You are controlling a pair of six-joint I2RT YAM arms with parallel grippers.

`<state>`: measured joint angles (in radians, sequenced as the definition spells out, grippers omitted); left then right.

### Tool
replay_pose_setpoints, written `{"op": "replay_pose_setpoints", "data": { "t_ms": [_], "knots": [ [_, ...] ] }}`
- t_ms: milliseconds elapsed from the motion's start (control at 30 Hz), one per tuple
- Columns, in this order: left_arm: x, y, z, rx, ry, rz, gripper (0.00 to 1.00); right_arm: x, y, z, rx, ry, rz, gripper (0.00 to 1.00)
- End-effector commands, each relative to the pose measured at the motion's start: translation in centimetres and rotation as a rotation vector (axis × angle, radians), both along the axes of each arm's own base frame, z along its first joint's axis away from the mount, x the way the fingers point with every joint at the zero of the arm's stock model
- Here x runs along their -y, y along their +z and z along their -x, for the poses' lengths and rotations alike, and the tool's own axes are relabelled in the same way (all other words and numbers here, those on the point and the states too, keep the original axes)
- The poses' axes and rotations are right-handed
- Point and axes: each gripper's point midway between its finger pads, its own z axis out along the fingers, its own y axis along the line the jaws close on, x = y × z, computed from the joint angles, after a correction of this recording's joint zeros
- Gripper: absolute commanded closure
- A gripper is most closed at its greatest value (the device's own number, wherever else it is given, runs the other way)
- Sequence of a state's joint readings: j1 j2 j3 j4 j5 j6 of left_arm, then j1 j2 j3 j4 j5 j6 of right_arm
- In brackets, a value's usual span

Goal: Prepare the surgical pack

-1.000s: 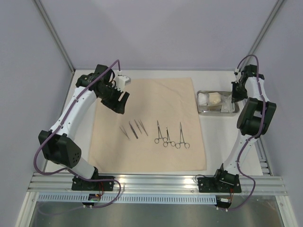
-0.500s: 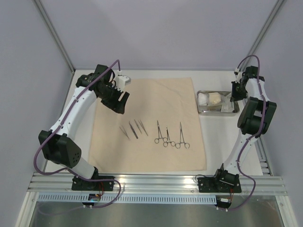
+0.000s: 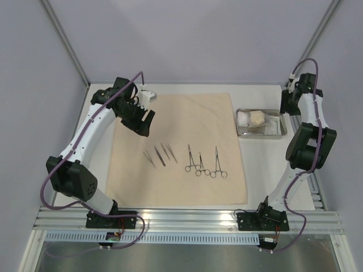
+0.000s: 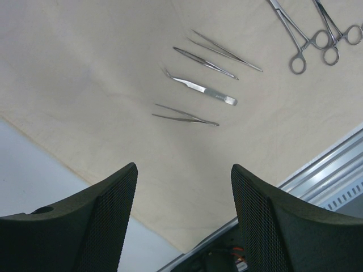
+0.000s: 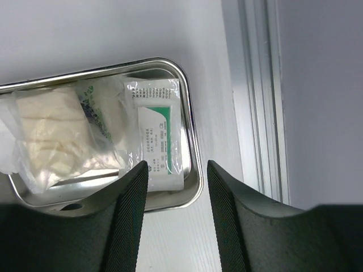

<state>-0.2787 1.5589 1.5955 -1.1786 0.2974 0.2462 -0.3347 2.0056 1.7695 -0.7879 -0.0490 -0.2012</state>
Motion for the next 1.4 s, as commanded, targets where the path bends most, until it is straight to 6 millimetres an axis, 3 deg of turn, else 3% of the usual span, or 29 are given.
{"op": "replay_pose_setpoints", "data": {
  "t_ms": [0,67,100,200,233,267,300,333,367,400,500,600,700,767,800,867,900,933,967,1033,1100,1367],
  "knots": [
    [-0.2,1.6,0.3,0.065,-0.014,0.013,0.24,-0.7,4.6,0.8,0.115,-0.114,0.049,0.52],
    [-0.6,1.5,0.4,0.074,-0.008,-0.003,0.23,-2.4,5.3,1.3,0.144,-0.124,0.052,0.52],
    [-0.9,1.3,0.5,0.072,-0.005,-0.013,0.23,-5.2,6.1,1.9,0.165,-0.082,0.061,0.52],
    [-2.1,0.6,0.7,0.076,0.019,-0.06,0.23,-10.0,8.6,2.5,0.223,-0.022,0.08,0.52],
    [-2.5,0.4,0.8,0.078,0.031,-0.074,0.23,-13.8,8.5,2.7,0.22,0.054,0.072,0.52],
    [-3.1,0.3,1.1,0.077,0.045,-0.083,0.23,-15.7,8.5,3.2,0.217,0.056,0.066,0.52],
    [-3.5,0.2,1.3,0.078,0.053,-0.088,0.23,-19.0,8.7,3.8,0.217,0.132,0.064,0.52],
    [-4.0,0.2,1.5,0.077,0.066,-0.103,0.23,-20.5,8.6,4.3,0.208,0.159,0.071,0.54],
    [-4.7,0.0,1.8,0.074,0.084,-0.115,0.23,-21.4,8.1,5.2,0.178,0.172,0.096,0.56],
    [-5.1,-0.1,2.0,0.074,0.096,-0.127,0.23,-24.1,7.9,6.1,0.166,0.239,0.099,0.57],
    [-6.7,-0.8,3.2,0.07,0.132,-0.169,0.23,-28.4,6.5,8.9,0.111,0.346,0.048,0.67],
    [-8.4,-1.9,4.4,0.066,0.171,-0.221,0.22,-36.7,4.5,12.6,0.078,0.561,-0.073,0.72],
    [-10.3,-2.6,5.5,0.073,0.226,-0.264,0.22,-43.1,2.7,14.5,0.071,0.697,-0.148,0.72],
    [-11.3,-2.8,6.2,0.079,0.267,-0.266,0.2,-45.9,2.1,15.0,0.07,0.75,-0.177,0.71],
    [-11.6,-2.9,6.5,0.079,0.275,-0.265,0.2,-47.7,0.6,15.8,0.037,0.788,-0.178,0.71],
    [-12.0,-3.2,7.2,0.09,0.289,-0.264,0.19,-50.4,0.5,16.0,0.03,0.85,-0.23,0.69],
    [-12.0,-3.4,7.5,0.091,0.291,-0.263,0.19,-51.6,-1.1,16.4,-0.002,0.874,-0.218,0.67],
    [-12.1,-3.5,7.7,0.097,0.292,-0.263,0.18,-52.6,-0.8,16.0,0.006,0.886,-0.222,0.63],
    [-12.5,-3.6,7.8,0.103,0.303,-0.286,0.18,-52.9,-2.6,15.9,-0.04,0.892,-0.197,0.61],
    [-12.6,-3.7,7.9,0.105,0.308,-0.291,0.18,-53.9,-3.0,15.4,-0.044,0.902,-0.182,0.6],
    [-12.6,-3.7,7.9,0.109,0.31,-0.289,0.18,-53.8,-5.2,15.4,-0.097,0.895,-0.151,0.6],
    [-12.3,-3.8,7.8,0.109,0.296,-0.273,0.18,-54.2,-8.4,14.9,-0.162,0.882,-0.119,0.63]
  ]
}}
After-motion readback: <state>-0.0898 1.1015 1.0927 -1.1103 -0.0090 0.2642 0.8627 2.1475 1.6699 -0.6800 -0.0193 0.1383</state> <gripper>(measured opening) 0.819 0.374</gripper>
